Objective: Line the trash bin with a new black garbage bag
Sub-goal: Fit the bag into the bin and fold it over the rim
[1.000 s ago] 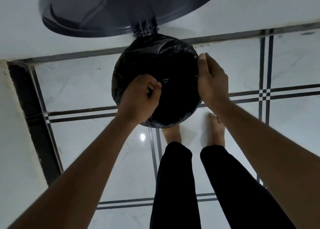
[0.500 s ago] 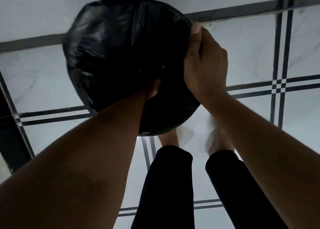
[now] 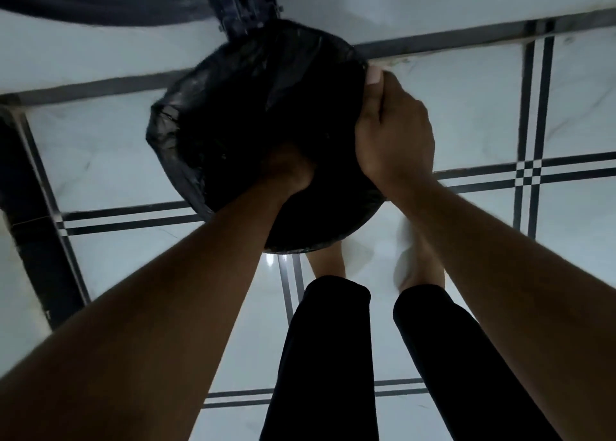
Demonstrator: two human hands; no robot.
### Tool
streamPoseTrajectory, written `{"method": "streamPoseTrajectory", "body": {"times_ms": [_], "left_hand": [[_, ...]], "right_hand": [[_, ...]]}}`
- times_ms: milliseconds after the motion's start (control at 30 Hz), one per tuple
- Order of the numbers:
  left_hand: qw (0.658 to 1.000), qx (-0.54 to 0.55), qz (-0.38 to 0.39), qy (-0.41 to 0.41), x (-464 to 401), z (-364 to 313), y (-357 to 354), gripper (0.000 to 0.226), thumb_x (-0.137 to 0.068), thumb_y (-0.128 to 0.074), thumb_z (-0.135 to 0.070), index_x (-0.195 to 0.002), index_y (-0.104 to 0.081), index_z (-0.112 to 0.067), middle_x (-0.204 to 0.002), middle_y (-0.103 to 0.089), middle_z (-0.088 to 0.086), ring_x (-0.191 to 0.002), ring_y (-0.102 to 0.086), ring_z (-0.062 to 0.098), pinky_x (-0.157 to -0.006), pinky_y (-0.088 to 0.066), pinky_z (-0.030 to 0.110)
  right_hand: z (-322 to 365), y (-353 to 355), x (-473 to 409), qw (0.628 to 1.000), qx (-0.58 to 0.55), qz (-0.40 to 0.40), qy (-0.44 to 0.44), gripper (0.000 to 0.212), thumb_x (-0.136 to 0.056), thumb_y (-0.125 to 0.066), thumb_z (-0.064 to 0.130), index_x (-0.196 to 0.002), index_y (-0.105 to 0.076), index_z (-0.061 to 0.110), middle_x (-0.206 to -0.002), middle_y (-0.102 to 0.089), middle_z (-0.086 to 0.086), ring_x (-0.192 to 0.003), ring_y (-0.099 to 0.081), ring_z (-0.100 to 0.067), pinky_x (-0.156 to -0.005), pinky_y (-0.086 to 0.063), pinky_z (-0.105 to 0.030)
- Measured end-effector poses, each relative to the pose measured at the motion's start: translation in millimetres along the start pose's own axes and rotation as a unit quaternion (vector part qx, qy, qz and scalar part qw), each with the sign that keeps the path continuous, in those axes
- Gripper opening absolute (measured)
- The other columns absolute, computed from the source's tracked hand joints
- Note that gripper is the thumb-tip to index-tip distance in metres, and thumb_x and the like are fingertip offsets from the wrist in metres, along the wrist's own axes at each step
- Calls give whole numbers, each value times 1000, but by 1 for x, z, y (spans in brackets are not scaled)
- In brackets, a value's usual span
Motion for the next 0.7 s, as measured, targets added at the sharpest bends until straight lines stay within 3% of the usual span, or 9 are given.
{"method": "streamPoseTrajectory", "body": {"times_ms": [100,167,233,300,400,500,600,700], "left_hand": [[983,108,-139,-60,43,6,37,34,-100,-56,-18,-129,-71,-7,-133,-70,21,-126,-65,39,-103,-49,35],[940,123,-284,-141,87,5,67,34,-95,-54,-17,-122,-71,-8,-124,-70,18,-118,-65,38,-99,-48,38],[903,96,-385,-164,122,7,85,39,-97,-58,-21,-133,-63,-10,-134,-62,15,-125,-57,34,-104,-44,43],[883,82,-436,-155,143,8,100,54,-103,-59,-31,-151,-50,-9,-154,-51,16,-144,-46,35,-119,-36,48],[904,73,-402,-126,137,11,109,74,-108,-47,-51,-167,-25,-12,-175,-24,11,-164,-18,32,-132,-13,56],[932,100,-337,-87,109,18,115,79,-107,-33,-63,-170,-18,-16,-178,-17,5,-165,-12,28,-131,-8,60],[934,114,-332,-62,91,23,133,73,-106,-29,-64,-160,-39,-16,-165,-43,10,-155,-35,34,-126,-24,59],[940,178,-291,-7,81,26,156,57,-109,-29,-51,-135,-63,-13,-140,-64,15,-130,-57,39,-105,-43,45]], "right_hand": [[3,6,-2,996,53,70,-28,61,-117,-17,54,-137,-64,21,-123,-71,-13,-123,-59,-40,-98,-44,-52],[5,11,-4,989,75,118,-52,62,-117,-17,55,-149,-60,24,-135,-64,-17,-134,-52,-41,-107,-41,-56],[6,14,-5,982,86,155,-68,62,-116,-16,57,-159,-52,30,-146,-59,-20,-142,-46,-43,-114,-37,-58],[8,16,-4,978,87,174,-72,63,-115,-16,60,-167,-41,34,-155,-53,-20,-148,-42,-43,-118,-33,-59],[11,21,0,980,72,175,-69,67,-115,-19,61,-172,-30,29,-163,-48,-18,-154,-38,-41,-121,-30,-58],[11,20,8,981,61,173,-61,66,-115,-21,60,-169,-36,26,-161,-51,-17,-151,-42,-41,-120,-33,-59],[6,16,18,982,50,173,-59,65,-115,-21,59,-168,-38,24,-157,-55,-18,-147,-46,-43,-117,-37,-60],[-2,13,23,984,37,162,-62,63,-114,-20,55,-167,-39,26,-153,-61,-15,-143,-53,-43,-116,-43,-59]]}}
Point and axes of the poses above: each hand's wrist, its own x-axis away from the middle knuckle, its own y-axis out of the back of the hand, z = x × y, the point moved 9 cm from there along -x, towards the middle knuckle
